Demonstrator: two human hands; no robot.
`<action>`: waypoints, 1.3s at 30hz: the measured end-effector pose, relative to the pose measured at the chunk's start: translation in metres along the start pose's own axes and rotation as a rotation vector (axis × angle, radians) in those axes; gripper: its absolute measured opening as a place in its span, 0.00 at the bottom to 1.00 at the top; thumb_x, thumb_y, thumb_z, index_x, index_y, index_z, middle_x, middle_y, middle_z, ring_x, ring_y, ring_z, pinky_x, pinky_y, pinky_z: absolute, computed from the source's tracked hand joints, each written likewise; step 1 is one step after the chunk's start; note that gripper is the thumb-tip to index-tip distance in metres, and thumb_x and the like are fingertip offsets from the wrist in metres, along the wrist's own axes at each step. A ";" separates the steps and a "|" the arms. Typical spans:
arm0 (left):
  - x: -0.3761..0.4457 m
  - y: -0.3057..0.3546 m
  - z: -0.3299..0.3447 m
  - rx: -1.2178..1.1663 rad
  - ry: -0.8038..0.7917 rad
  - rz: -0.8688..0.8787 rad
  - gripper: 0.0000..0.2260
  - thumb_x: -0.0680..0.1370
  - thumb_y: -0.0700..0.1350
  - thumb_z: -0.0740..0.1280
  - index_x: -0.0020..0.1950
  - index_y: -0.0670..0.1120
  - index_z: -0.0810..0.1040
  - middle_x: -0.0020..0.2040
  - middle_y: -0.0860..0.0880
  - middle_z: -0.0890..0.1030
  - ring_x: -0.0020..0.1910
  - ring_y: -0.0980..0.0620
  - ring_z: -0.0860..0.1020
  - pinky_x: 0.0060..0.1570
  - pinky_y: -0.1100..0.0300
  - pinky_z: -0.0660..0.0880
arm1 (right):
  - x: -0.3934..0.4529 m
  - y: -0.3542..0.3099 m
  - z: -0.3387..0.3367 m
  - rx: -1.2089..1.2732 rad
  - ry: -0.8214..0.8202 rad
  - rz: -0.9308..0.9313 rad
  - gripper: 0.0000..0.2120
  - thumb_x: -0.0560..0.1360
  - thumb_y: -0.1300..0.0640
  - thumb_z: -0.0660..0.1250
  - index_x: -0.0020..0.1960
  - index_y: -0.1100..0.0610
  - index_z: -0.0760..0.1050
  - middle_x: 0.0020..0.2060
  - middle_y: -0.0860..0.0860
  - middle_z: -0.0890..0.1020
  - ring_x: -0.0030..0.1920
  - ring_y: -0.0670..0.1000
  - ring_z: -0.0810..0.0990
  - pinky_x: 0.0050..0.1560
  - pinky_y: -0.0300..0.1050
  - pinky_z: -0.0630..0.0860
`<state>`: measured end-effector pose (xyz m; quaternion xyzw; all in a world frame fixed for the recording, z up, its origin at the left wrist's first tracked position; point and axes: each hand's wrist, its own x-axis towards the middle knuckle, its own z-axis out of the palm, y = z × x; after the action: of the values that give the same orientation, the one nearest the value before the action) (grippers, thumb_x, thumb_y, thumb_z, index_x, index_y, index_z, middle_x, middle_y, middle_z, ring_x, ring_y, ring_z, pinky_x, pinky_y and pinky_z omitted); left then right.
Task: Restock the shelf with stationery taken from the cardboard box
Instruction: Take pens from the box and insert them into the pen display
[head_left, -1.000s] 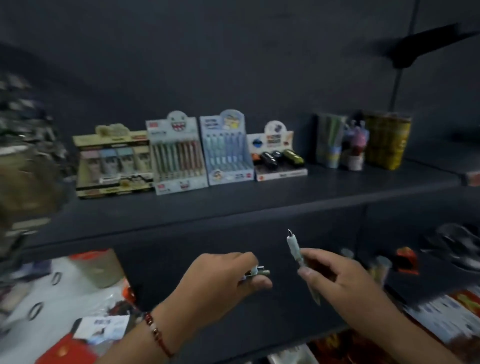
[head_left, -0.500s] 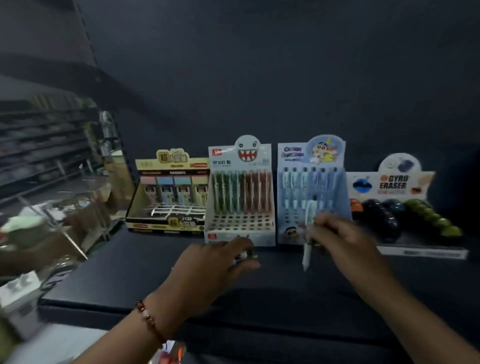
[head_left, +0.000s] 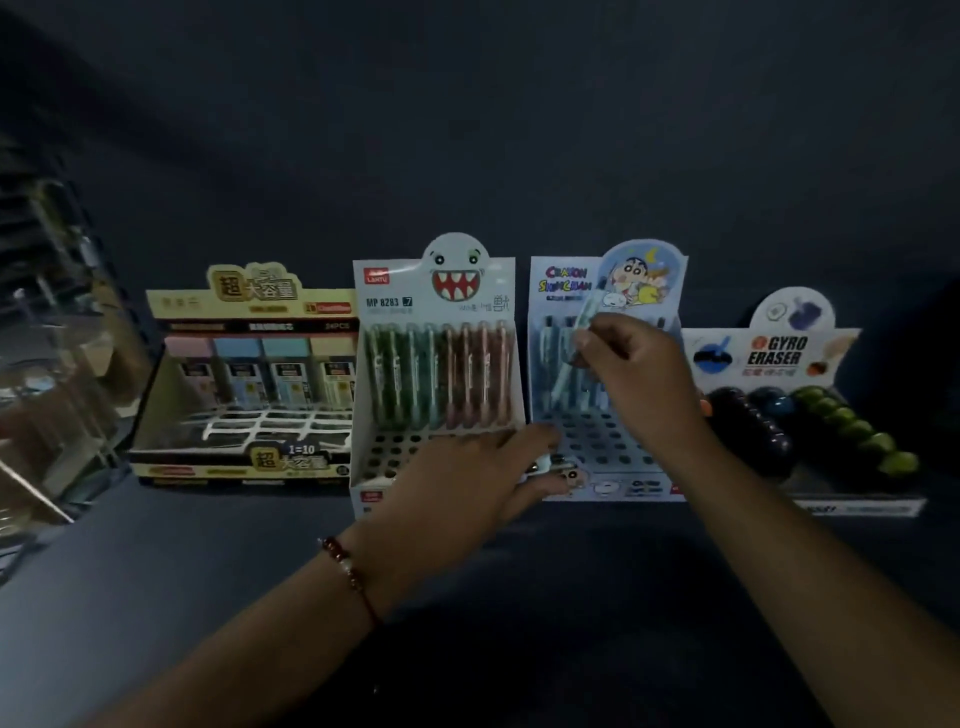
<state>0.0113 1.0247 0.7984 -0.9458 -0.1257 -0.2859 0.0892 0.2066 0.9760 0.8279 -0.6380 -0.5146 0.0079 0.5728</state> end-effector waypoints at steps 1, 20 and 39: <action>-0.004 -0.003 0.003 -0.016 0.009 -0.016 0.19 0.80 0.62 0.54 0.59 0.51 0.74 0.37 0.54 0.81 0.27 0.57 0.77 0.24 0.65 0.64 | 0.001 0.004 0.007 -0.034 -0.006 -0.014 0.05 0.80 0.54 0.65 0.46 0.51 0.77 0.37 0.44 0.80 0.39 0.36 0.78 0.40 0.29 0.71; -0.014 -0.021 -0.013 -0.391 0.047 -0.253 0.23 0.79 0.65 0.52 0.64 0.53 0.73 0.46 0.52 0.81 0.47 0.53 0.79 0.44 0.55 0.76 | -0.012 0.018 0.039 -0.366 -0.162 0.040 0.17 0.81 0.59 0.62 0.35 0.61 0.66 0.30 0.56 0.70 0.33 0.51 0.68 0.35 0.47 0.61; -0.012 -0.005 -0.005 -0.624 0.081 -0.219 0.17 0.79 0.63 0.59 0.67 0.63 0.72 0.51 0.59 0.83 0.45 0.65 0.79 0.42 0.69 0.74 | -0.101 -0.040 0.020 0.566 -0.098 0.482 0.09 0.77 0.65 0.65 0.47 0.58 0.84 0.45 0.58 0.85 0.44 0.52 0.82 0.38 0.41 0.76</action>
<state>-0.0028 1.0257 0.7964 -0.8962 -0.1293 -0.3559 -0.2313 0.1212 0.9161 0.7924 -0.5559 -0.3541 0.3151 0.6828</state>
